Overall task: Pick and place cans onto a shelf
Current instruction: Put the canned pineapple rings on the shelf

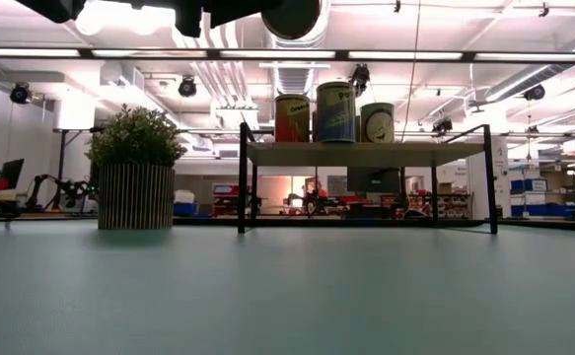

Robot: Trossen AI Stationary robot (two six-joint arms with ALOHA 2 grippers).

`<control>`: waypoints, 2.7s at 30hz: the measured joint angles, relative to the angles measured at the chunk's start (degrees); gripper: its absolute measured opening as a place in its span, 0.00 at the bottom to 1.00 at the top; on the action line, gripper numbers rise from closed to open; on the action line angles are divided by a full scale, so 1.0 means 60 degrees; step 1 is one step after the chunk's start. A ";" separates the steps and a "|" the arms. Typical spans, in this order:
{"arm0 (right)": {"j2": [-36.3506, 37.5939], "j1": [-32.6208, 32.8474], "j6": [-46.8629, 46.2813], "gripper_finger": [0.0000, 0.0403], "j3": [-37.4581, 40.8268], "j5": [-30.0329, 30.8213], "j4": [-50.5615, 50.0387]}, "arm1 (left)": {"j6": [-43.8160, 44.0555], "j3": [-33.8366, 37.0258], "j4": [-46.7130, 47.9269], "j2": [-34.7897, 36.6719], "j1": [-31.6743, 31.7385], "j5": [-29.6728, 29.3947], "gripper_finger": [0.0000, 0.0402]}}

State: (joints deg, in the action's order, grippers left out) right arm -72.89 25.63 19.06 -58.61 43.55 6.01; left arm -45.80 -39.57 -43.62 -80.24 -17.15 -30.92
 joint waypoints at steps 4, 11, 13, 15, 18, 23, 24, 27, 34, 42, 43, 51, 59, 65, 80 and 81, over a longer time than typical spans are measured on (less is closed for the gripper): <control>-0.0049 0.0062 -0.0089 0.46 -0.0343 -0.0015 -0.0634 | 0.0001 0.0000 -0.0021 0.0003 0.0000 0.0000 0.34; -0.0072 0.0036 -0.0114 0.63 -0.0285 -0.0394 -0.0669 | 0.0004 -0.0002 -0.0133 0.0003 0.0000 0.0004 0.34; -0.0079 0.0036 -0.0155 0.65 -0.0229 -0.0430 -0.0680 | 0.0009 -0.0004 -0.0264 0.0003 0.0000 0.0040 0.34; -0.0079 0.0036 -0.0226 0.66 -0.0212 -0.0450 -0.0637 | 0.0046 -0.0004 -0.0396 0.0003 0.0000 0.0263 0.34; -0.0079 0.0036 -0.0218 0.67 -0.0186 -0.0507 -0.0605 | 0.0082 -0.0007 -0.0613 0.0006 0.0000 0.0801 0.34; -0.0079 0.0036 -0.0181 0.67 -0.0185 -0.0528 -0.0595 | 0.0187 -0.0007 -0.0807 0.0007 0.0008 0.1059 0.34; -0.0079 0.0036 -0.0174 0.67 -0.0185 -0.0549 -0.0596 | 0.0259 -0.0007 -0.0869 0.0007 0.0013 0.1198 0.34; -0.0079 0.0036 -0.0175 0.67 -0.0185 -0.0611 -0.0587 | 0.0389 -0.0007 -0.1099 0.0007 0.0016 0.1555 0.34; -0.0076 0.0036 0.0298 0.65 -0.0174 -0.0858 -0.0038 | 0.0420 -0.0011 -0.1553 -0.0065 0.0051 0.1802 0.34; -0.0214 -0.0025 0.0938 0.63 -0.0178 -0.1242 0.0601 | 0.0287 -0.0015 -0.2586 -0.0556 0.0091 0.1820 0.34; -0.0276 -0.0028 0.1015 0.62 -0.0174 -0.1239 0.0624 | 0.0248 -0.0015 -0.2701 -0.0640 0.0091 0.1821 0.34; -0.0497 -0.0091 0.1328 0.59 -0.0174 -0.1230 0.0898 | 0.0183 -0.0015 -0.2911 -0.0791 0.0083 0.1646 0.34; -0.0356 -0.0098 0.1353 0.38 -0.0174 -0.1220 0.0804 | 0.0193 -0.0015 -0.2851 -0.0784 0.0076 0.1564 0.34; -0.0323 -0.0091 0.1270 0.33 -0.0174 -0.1228 0.0688 | 0.0219 -0.0015 -0.2800 -0.0780 0.0080 0.1527 0.37; 0.0075 -0.0073 0.0708 0.35 -0.0458 -0.0470 -0.0881 | 0.0261 -0.0015 -0.2724 -0.0751 0.0052 0.0406 0.57; 0.0130 -0.0073 0.0452 0.35 -0.0612 -0.0317 -0.1418 | 0.0208 -0.0015 -0.2720 -0.0751 0.0045 0.0202 0.58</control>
State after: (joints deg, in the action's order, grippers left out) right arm -72.10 25.19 21.77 -62.28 41.65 -2.50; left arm -44.56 -39.66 -59.94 -84.75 -16.88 -29.70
